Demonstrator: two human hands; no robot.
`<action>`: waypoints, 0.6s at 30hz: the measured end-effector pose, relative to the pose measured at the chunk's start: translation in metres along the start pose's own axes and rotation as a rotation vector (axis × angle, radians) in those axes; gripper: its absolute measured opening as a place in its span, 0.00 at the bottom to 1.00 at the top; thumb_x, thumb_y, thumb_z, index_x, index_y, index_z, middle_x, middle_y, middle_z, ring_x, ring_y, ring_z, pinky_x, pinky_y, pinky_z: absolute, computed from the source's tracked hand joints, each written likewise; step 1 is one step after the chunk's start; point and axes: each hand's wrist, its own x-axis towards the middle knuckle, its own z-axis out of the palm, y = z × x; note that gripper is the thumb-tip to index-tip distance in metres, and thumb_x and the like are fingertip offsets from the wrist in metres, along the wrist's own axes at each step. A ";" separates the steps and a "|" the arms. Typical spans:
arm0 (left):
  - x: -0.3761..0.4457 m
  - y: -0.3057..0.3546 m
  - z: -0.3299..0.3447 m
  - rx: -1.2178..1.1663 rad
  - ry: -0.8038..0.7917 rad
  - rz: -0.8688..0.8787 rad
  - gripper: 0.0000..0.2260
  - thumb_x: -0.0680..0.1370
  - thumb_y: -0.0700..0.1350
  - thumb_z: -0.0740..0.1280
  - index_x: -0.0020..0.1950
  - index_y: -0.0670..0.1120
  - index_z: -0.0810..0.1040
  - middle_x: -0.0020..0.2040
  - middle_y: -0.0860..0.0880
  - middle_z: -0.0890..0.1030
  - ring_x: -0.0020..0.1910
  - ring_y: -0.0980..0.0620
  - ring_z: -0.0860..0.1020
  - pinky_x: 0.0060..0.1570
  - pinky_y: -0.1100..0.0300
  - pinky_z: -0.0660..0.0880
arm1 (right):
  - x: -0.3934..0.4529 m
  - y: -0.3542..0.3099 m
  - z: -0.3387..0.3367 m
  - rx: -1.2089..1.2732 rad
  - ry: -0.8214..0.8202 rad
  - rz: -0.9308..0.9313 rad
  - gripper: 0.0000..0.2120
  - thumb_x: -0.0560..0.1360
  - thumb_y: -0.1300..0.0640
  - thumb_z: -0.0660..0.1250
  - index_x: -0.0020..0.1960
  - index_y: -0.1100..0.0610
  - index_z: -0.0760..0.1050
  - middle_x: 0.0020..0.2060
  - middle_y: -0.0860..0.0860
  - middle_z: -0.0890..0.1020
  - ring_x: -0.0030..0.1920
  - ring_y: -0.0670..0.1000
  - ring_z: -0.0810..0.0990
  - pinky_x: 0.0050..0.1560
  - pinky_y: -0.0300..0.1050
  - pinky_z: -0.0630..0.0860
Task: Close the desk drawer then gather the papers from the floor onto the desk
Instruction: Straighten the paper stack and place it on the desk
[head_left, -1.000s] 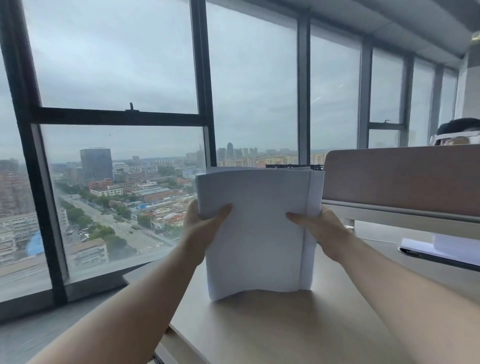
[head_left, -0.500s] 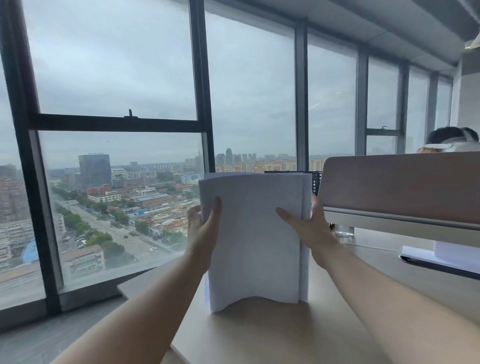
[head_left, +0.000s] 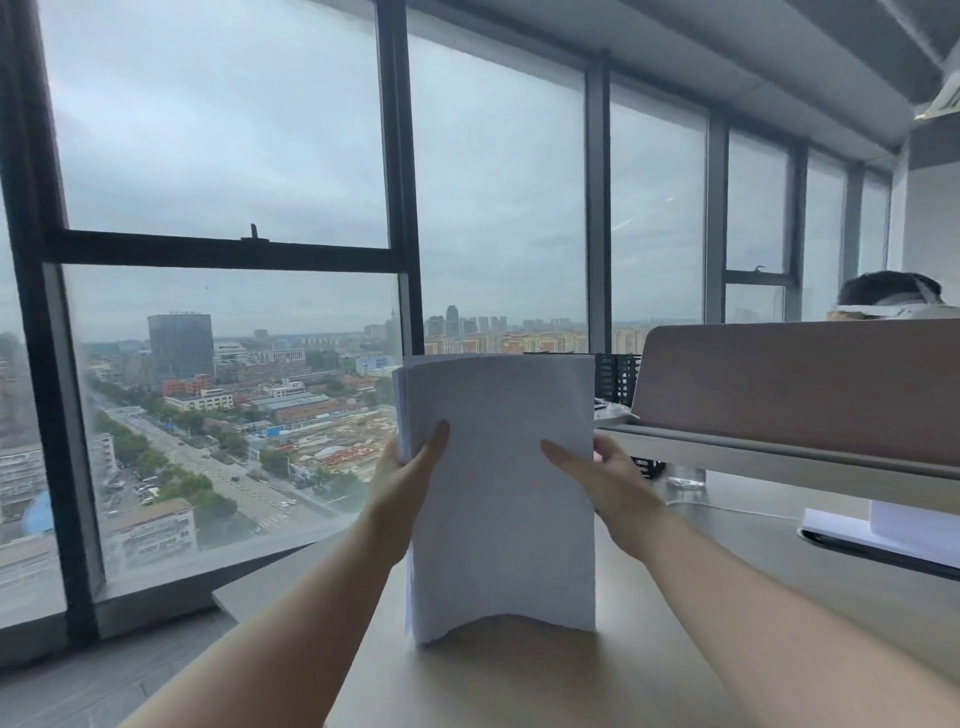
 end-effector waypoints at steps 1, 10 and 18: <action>-0.002 -0.004 -0.002 0.004 -0.028 -0.026 0.13 0.74 0.52 0.69 0.57 0.51 0.79 0.52 0.44 0.84 0.51 0.44 0.83 0.54 0.45 0.80 | 0.000 0.003 -0.002 -0.003 -0.016 0.006 0.23 0.65 0.53 0.78 0.58 0.55 0.78 0.51 0.54 0.86 0.49 0.56 0.85 0.43 0.45 0.80; -0.015 -0.065 -0.004 0.152 0.089 -0.239 0.12 0.69 0.60 0.71 0.44 0.53 0.81 0.48 0.49 0.84 0.51 0.46 0.82 0.57 0.49 0.78 | 0.001 0.054 0.003 -0.194 -0.109 0.167 0.22 0.58 0.50 0.80 0.51 0.52 0.82 0.51 0.53 0.87 0.54 0.54 0.84 0.63 0.55 0.76; -0.017 -0.102 -0.011 0.215 0.118 -0.251 0.06 0.70 0.44 0.74 0.43 0.50 0.78 0.40 0.50 0.81 0.37 0.55 0.78 0.37 0.59 0.76 | 0.000 0.088 0.003 -0.329 -0.052 0.172 0.09 0.68 0.52 0.75 0.46 0.51 0.80 0.45 0.51 0.84 0.47 0.52 0.81 0.51 0.48 0.76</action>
